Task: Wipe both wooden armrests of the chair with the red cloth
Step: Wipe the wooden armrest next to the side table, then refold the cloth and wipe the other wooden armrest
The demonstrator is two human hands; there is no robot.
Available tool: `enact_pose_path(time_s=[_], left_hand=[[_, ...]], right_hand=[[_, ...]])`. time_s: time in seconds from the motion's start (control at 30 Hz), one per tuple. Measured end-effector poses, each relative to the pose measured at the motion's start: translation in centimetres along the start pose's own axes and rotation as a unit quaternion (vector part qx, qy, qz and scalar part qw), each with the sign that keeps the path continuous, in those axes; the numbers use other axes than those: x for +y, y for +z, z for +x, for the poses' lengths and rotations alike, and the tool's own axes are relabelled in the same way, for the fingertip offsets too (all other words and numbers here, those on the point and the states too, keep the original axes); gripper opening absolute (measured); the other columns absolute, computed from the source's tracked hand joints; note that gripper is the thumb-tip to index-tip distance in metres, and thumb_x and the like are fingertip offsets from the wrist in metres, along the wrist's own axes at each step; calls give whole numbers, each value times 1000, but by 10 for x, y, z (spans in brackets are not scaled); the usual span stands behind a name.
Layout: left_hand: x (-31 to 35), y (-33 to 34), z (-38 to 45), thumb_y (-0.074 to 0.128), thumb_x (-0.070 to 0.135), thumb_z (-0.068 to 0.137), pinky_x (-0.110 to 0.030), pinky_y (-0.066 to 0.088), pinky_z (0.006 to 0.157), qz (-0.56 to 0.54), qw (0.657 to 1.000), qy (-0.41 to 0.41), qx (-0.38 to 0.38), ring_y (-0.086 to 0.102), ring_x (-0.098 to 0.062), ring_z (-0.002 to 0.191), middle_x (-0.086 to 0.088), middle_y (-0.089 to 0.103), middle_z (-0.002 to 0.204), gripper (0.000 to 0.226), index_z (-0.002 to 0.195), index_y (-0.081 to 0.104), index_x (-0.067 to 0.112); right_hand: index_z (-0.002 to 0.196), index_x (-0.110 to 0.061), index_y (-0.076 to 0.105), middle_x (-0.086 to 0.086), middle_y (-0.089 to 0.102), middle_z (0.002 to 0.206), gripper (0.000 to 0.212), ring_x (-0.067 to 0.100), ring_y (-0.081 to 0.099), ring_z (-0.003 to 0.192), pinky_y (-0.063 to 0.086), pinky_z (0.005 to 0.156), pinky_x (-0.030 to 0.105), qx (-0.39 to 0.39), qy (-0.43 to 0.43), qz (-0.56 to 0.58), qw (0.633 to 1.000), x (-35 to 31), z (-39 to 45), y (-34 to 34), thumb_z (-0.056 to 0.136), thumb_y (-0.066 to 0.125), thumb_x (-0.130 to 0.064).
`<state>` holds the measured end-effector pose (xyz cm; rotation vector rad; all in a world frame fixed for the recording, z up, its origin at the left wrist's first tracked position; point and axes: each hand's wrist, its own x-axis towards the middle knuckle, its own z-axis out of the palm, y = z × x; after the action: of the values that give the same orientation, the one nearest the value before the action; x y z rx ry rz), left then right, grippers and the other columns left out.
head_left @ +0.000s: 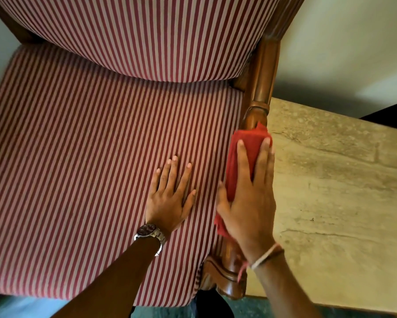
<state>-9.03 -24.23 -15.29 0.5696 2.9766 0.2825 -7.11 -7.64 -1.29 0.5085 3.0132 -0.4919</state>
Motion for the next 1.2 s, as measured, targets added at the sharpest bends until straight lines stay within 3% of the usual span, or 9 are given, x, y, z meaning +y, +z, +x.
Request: enact_pose_path(time_s=[0.13,0.3,0.43,0.57,0.7,0.87,1.0,1.1,1.2], left_hand=[[4,0,2,31,54,102,-53,22,125,-4,1000,0,7,15,-30,157,-18,16,168,69,161,16,22],[5,-6,3,28,56,102,-53,20,126,-25,1000,-3,-4,18,-31,156,-18,19,168,69,161,18,22],[16,-34,11,26,53,102,-50,43,111,-113,992,-57,-16,48,-34,138,-18,48,152,60,146,48,20],[53,-88,0,21,62,99,-35,55,56,-444,889,-112,-6,64,-15,68,-3,67,82,64,99,66,16],[89,-116,-12,43,76,86,-28,63,59,-574,796,-114,-155,74,-5,70,6,72,83,53,112,56,32],[90,-112,0,56,76,78,-36,66,69,-557,805,-149,-141,75,-11,87,1,74,106,64,122,52,30],[79,-124,24,60,63,87,-30,61,63,-521,835,-143,-107,69,-15,81,-3,72,99,47,115,53,26],[52,-141,38,64,41,94,-10,42,47,-526,839,-134,-42,55,-3,58,-1,67,80,32,110,55,14],[2,-163,36,69,39,92,-8,38,47,-521,838,-159,23,53,1,52,11,61,72,29,105,60,14]], right_hand=[[163,-26,6,14,-6,172,86,37,0,159,46,114,56,24,-3,-6,1000,1,42,-5,95,58,-40],[163,-31,-1,7,-15,172,84,30,-6,160,47,113,56,11,-7,9,1000,5,-16,0,98,49,-48],[162,-36,2,1,-9,173,77,24,3,160,36,121,51,21,-3,104,994,7,-9,-6,98,36,-62],[161,-26,21,4,29,167,62,20,37,148,43,111,33,129,99,259,952,16,21,-19,105,40,-47],[153,-17,39,2,62,131,53,4,64,103,55,96,24,119,165,306,930,20,38,-16,107,42,-43],[129,-9,57,5,65,118,37,24,63,107,52,94,40,167,124,294,933,17,53,-6,107,45,-36],[126,1,55,22,64,122,37,34,61,113,49,101,47,252,84,281,922,3,74,-13,104,53,-28],[123,6,54,24,62,122,34,33,61,114,49,103,41,288,20,290,912,-38,90,-16,104,55,-22],[123,4,54,21,62,123,32,29,62,115,49,103,42,290,-24,315,904,-90,95,-13,104,56,-22]])
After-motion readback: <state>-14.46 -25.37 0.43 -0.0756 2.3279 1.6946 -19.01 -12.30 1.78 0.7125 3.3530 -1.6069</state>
